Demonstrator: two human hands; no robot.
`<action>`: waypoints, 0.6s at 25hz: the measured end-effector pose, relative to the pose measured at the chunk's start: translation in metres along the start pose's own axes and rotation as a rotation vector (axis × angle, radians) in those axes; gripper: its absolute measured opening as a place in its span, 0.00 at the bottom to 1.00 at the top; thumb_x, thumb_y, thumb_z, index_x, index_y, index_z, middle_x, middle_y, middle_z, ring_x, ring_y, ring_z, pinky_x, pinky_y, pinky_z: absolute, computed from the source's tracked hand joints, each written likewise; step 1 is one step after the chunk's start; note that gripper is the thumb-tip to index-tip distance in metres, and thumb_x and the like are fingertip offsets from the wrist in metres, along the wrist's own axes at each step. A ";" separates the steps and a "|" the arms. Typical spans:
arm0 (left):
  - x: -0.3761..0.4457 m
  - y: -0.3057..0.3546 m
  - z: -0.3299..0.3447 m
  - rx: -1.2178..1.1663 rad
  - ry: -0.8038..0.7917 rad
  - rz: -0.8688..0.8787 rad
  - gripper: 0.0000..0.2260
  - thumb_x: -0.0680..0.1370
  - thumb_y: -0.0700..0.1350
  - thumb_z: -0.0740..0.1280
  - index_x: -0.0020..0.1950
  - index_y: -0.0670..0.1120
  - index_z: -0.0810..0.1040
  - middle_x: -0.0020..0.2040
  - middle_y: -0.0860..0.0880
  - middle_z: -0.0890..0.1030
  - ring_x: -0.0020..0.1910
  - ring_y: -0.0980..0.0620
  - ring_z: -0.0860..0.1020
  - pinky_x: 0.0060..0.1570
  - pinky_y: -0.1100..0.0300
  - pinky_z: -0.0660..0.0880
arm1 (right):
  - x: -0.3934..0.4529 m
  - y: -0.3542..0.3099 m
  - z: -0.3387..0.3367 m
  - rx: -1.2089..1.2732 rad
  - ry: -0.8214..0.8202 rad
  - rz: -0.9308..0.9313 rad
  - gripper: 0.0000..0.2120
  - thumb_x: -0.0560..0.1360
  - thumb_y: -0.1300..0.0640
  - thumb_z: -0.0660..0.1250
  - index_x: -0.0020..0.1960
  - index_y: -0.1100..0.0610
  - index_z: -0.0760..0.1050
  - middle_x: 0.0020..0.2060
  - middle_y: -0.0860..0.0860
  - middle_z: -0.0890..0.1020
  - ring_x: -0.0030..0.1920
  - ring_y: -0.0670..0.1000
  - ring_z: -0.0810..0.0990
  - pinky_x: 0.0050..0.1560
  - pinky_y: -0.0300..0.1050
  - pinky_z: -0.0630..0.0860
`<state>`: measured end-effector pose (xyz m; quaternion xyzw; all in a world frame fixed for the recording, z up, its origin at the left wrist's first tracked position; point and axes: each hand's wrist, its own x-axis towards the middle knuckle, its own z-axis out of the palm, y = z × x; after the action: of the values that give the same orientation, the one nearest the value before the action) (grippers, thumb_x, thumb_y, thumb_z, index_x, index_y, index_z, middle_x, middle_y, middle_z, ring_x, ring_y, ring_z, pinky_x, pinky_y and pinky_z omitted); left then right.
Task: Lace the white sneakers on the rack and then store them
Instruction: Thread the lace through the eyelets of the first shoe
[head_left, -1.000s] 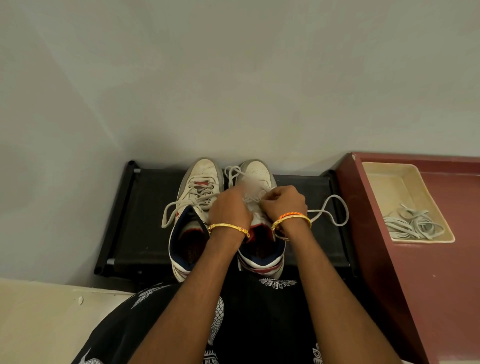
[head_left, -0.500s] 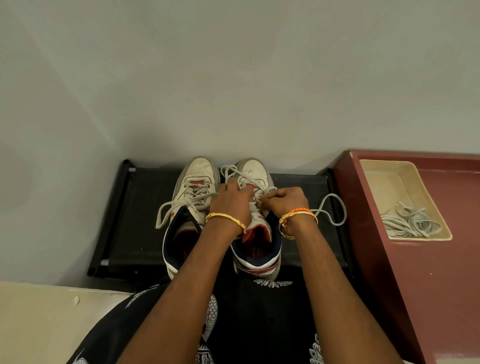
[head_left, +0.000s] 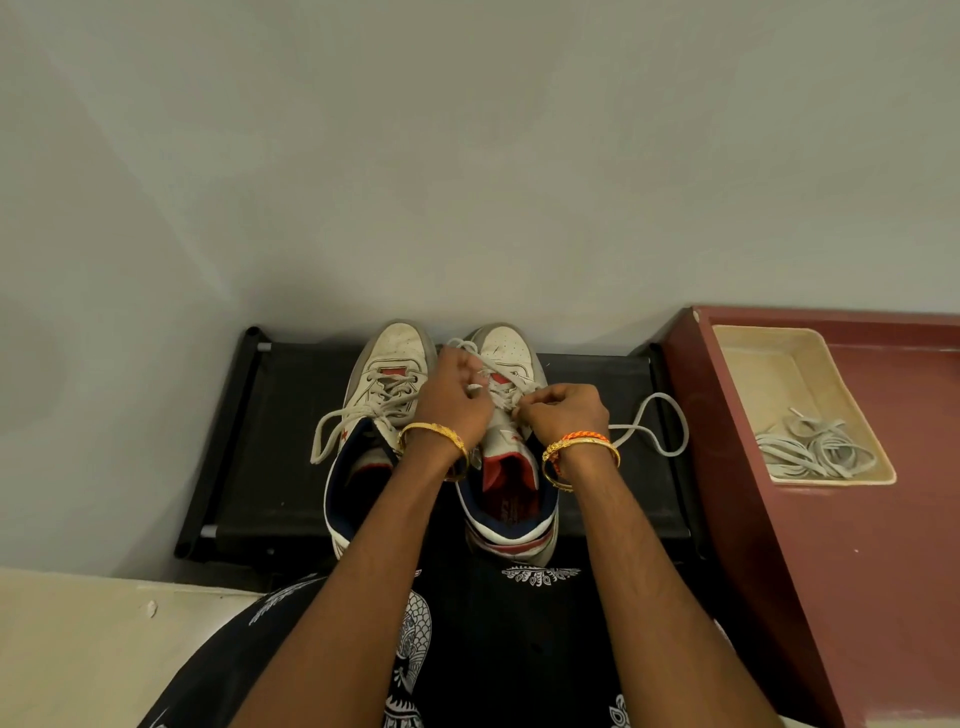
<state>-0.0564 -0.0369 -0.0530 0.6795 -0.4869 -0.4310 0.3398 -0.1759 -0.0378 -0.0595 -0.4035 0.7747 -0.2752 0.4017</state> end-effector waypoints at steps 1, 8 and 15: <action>-0.002 0.000 0.000 0.248 -0.049 0.129 0.08 0.73 0.40 0.63 0.50 0.50 0.74 0.48 0.53 0.79 0.48 0.51 0.77 0.51 0.56 0.72 | 0.000 0.000 0.000 -0.001 -0.002 0.003 0.03 0.71 0.59 0.70 0.42 0.55 0.83 0.42 0.51 0.83 0.43 0.50 0.79 0.49 0.46 0.79; -0.001 0.002 0.011 0.966 -0.018 0.319 0.11 0.78 0.47 0.64 0.58 0.52 0.80 0.63 0.49 0.73 0.64 0.47 0.67 0.62 0.48 0.62 | 0.000 -0.001 0.001 -0.042 -0.011 -0.031 0.03 0.72 0.60 0.70 0.42 0.55 0.83 0.44 0.52 0.83 0.47 0.51 0.80 0.50 0.47 0.79; -0.002 0.006 -0.020 0.084 0.250 0.069 0.02 0.74 0.42 0.69 0.42 0.48 0.80 0.55 0.52 0.72 0.56 0.54 0.71 0.59 0.57 0.65 | -0.005 -0.002 0.003 -0.122 0.002 -0.049 0.05 0.71 0.59 0.70 0.38 0.50 0.79 0.43 0.51 0.83 0.45 0.52 0.80 0.47 0.46 0.78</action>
<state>-0.0406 -0.0360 -0.0395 0.7244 -0.4814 -0.3102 0.3837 -0.1709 -0.0348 -0.0576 -0.4457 0.7804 -0.2376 0.3686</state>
